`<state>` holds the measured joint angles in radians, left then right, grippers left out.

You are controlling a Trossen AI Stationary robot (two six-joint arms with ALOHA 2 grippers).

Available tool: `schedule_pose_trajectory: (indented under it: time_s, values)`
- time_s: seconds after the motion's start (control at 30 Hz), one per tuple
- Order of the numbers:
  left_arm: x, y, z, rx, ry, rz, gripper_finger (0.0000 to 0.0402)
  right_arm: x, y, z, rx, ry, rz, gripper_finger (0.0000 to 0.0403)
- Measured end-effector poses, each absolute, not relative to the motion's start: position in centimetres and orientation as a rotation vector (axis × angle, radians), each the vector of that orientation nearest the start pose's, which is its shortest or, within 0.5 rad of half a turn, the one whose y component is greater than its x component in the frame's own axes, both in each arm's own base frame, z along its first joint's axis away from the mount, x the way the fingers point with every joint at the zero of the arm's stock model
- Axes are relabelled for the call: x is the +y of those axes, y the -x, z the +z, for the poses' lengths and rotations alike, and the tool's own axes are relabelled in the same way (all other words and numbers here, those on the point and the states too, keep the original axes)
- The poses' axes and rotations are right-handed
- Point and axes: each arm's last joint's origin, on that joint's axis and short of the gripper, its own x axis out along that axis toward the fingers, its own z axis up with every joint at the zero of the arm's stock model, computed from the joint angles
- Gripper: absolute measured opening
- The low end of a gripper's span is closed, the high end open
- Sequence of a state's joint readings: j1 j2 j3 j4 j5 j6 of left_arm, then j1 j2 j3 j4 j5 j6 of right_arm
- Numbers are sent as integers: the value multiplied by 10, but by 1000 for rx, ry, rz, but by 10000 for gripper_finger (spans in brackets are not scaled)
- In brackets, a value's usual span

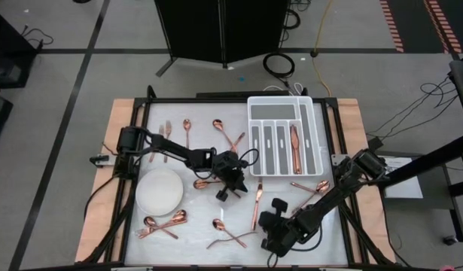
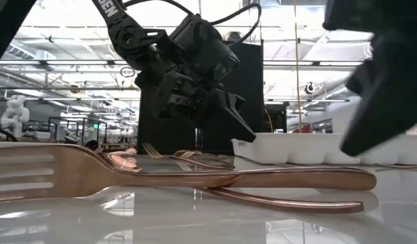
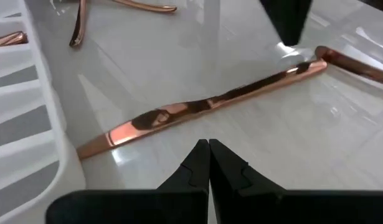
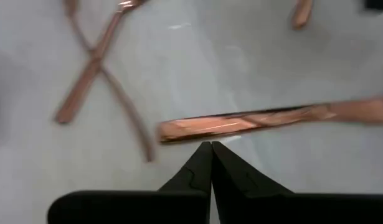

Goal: Sort silverware
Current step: Put the bronze knife into the silverware tray

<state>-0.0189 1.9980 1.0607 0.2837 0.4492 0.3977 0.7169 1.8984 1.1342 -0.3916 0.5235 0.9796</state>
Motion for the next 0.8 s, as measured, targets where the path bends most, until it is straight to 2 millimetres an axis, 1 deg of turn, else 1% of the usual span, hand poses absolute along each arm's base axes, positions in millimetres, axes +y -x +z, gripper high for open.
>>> schedule_pose_trajectory:
  time_s: [0.1,0.2,0.33,0.47,0.6,0.8]
  values:
    - [-26,-398,126,529,-223,-576,0,217,-284,153,918,-106,-380,0]
    - [-37,-400,131,479,-196,-602,0,200,-285,156,959,-6,-487,0]
    - [-56,-399,133,466,-150,-643,0,172,-287,142,1026,60,-544,0]
    - [-76,-395,133,483,-115,-680,0,154,-289,125,1029,88,-541,0]
    - [-88,-393,133,482,-127,-710,0,146,-290,115,1010,85,-526,0]
    - [-89,-390,129,529,-125,-705,0,147,-289,115,1009,92,-526,0]
